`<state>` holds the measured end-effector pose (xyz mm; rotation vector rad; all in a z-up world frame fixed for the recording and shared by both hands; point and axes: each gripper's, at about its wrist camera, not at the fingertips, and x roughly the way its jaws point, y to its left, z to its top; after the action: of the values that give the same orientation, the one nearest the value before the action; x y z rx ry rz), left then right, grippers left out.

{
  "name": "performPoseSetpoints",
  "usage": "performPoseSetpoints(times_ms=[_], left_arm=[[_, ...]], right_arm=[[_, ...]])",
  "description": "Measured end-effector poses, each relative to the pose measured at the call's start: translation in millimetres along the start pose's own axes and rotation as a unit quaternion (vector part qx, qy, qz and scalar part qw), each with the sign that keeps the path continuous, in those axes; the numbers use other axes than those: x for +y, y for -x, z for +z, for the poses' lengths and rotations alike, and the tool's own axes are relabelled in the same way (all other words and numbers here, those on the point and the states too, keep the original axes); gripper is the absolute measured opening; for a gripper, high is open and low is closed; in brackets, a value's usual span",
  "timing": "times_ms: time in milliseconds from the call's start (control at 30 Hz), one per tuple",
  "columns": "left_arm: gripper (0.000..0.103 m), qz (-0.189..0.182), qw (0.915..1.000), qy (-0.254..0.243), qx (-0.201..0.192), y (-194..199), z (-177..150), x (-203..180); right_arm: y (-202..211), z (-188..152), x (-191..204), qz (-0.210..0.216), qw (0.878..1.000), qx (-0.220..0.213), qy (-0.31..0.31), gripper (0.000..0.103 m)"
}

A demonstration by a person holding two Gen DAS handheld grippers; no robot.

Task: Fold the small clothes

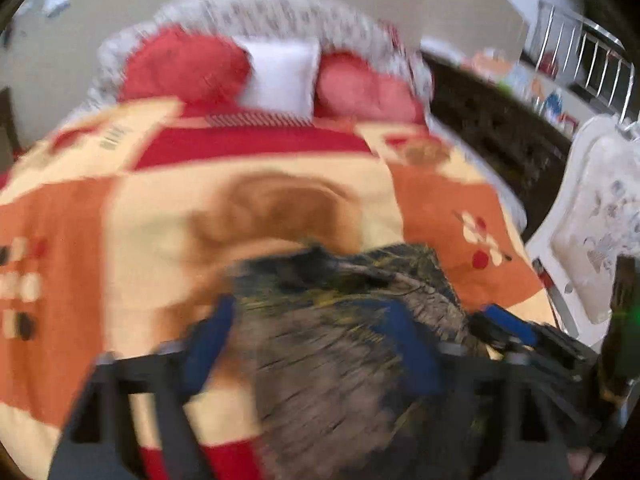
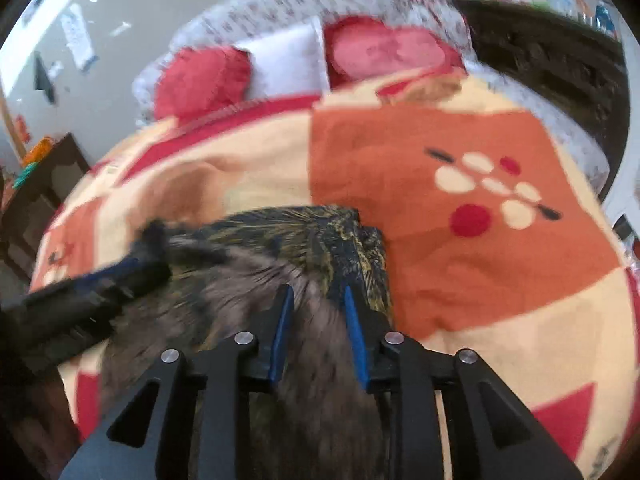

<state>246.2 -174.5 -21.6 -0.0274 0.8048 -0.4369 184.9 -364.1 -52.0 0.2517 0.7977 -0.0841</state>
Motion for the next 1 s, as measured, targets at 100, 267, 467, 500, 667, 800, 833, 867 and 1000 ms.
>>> performPoseSetpoints(times_ms=[100, 267, 467, 500, 667, 800, 833, 867, 1000], left_arm=[[0.088, -0.034, 0.9982, 0.038, 0.031, 12, -29, 34], [0.084, -0.154, 0.9772, 0.111, 0.094, -7, -80, 46], [0.096, -0.254, 0.9442, 0.180, 0.107, -33, -84, 51], [0.096, -0.269, 0.9356, 0.205, 0.102, -37, -81, 57], [0.039, -0.237, 0.9349, 0.237, 0.116, -48, -77, 67], [0.018, -0.198, 0.9465, 0.229, 0.110, -37, -77, 67], [0.017, -0.195, 0.9478, 0.228, 0.108, -32, -72, 67], [0.017, -0.192, 0.9498, 0.223, 0.106, -26, -68, 68], [0.016, -0.161, 0.9621, 0.194, 0.105, -8, -59, 85]], right_arm=[[39, -27, 5, 0.015, 1.000, -0.015, 0.014, 0.028], [80, -85, 6, 0.038, 0.998, -0.034, 0.028, 0.028], [107, -114, -20, 0.021, 0.998, -0.059, 0.028, 0.028], [108, -114, -29, 0.020, 0.998, -0.062, 0.018, 0.028], [91, -101, -77, 0.047, 0.996, -0.038, -0.069, 0.044], [56, -80, -100, 0.112, 0.986, -0.010, -0.124, 0.053], [45, -75, -103, 0.122, 0.983, -0.001, -0.135, 0.053], [40, -74, -105, 0.128, 0.982, 0.004, -0.139, 0.053], [24, -72, -98, 0.164, 0.975, 0.021, -0.145, 0.053]])
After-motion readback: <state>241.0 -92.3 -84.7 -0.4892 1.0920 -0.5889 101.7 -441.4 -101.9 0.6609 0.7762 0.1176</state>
